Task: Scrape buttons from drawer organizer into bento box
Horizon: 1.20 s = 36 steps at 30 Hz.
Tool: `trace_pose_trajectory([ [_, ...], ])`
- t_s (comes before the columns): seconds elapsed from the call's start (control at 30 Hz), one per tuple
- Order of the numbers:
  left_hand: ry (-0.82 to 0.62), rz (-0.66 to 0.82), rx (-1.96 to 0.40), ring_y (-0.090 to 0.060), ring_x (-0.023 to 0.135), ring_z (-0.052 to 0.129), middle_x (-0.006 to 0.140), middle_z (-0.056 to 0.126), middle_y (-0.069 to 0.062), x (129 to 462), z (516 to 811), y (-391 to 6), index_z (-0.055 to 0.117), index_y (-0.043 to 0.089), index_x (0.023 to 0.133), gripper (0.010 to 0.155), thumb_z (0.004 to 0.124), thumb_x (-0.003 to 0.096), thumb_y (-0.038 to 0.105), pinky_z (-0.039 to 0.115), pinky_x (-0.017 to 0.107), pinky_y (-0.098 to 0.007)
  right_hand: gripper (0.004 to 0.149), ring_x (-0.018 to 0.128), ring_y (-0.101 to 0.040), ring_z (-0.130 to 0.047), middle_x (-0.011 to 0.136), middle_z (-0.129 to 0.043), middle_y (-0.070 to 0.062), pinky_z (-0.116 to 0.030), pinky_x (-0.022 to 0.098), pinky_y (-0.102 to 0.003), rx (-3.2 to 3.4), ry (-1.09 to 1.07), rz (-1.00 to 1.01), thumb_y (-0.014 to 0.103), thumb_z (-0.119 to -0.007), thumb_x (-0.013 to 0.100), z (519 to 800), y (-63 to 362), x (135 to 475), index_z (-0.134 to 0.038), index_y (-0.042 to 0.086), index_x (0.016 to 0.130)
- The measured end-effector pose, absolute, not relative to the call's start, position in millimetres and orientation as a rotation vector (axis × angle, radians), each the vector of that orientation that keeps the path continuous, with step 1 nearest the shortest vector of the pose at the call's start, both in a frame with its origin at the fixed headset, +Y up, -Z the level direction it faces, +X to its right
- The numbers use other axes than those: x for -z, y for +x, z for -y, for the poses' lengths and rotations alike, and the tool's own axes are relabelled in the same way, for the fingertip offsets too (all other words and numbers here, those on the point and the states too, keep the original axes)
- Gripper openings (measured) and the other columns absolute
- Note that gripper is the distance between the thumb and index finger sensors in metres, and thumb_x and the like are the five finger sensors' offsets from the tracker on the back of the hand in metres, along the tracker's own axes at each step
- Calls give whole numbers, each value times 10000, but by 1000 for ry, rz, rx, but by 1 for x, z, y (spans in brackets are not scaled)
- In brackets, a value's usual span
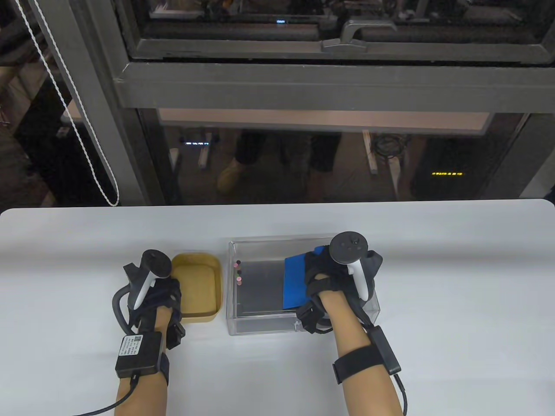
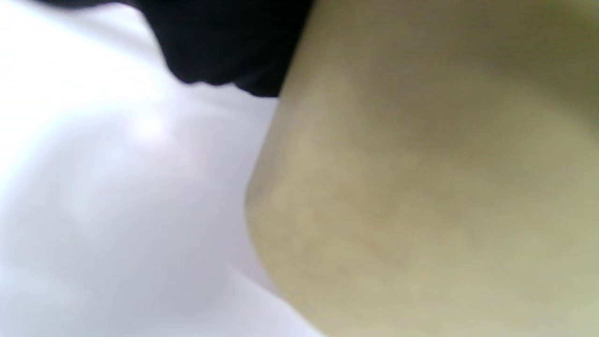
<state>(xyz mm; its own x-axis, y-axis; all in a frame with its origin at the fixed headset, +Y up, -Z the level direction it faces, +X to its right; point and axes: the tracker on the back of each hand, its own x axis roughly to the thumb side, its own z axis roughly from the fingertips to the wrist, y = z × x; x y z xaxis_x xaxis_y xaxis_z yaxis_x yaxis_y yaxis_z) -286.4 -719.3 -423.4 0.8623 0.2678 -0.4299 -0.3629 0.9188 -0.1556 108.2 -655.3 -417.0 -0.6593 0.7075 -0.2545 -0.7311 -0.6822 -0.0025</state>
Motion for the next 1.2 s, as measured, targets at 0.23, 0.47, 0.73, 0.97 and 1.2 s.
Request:
trace_pose_trajectory([
  [0.23, -202, -389, -329, -94, 176, 926, 408, 969, -12, 434, 695, -284, 673, 156, 1016, 506, 726, 561, 372, 834, 54, -301, 629, 179, -246, -1033, 622, -836, -168, -1010, -6, -245, -2309, -306, -141, 343, -737, 543, 657, 107, 418, -522, -86, 950],
  [0.47, -214, -360, -296, -95, 171, 924, 402, 969, -15, 440, 696, -276, 674, 153, 1016, 505, 728, 561, 368, 833, 52, -303, 629, 181, -246, -1033, 623, -837, -168, -1010, -5, -245, -2322, -318, -172, 343, -737, 544, 660, 99, 428, -521, -85, 951],
  [0.73, -236, -333, -286, -97, 170, 923, 401, 968, -18, 444, 702, -270, 674, 153, 1017, 507, 730, 561, 366, 832, 51, -305, 629, 183, -243, -1034, 626, -835, -166, -1011, -3, -242, -2345, -327, -255, 346, -733, 547, 664, 72, 456, -520, -85, 953],
  [0.97, -249, -328, -268, -97, 169, 922, 400, 968, -19, 445, 705, -269, 672, 145, 1017, 507, 729, 562, 362, 832, 51, -306, 630, 186, -233, -1035, 627, -835, -159, -1013, 0, -232, -2351, -317, -324, 351, -728, 549, 678, 50, 477, -517, -82, 954],
  [1.2, -253, -325, -283, -96, 168, 922, 399, 968, -20, 443, 707, -270, 672, 144, 1016, 506, 729, 561, 360, 833, 50, -305, 631, 187, -234, -1034, 628, -836, -162, -1012, 1, -234, -2390, -262, -353, 349, -728, 549, 676, 20, 485, -517, -86, 955],
])
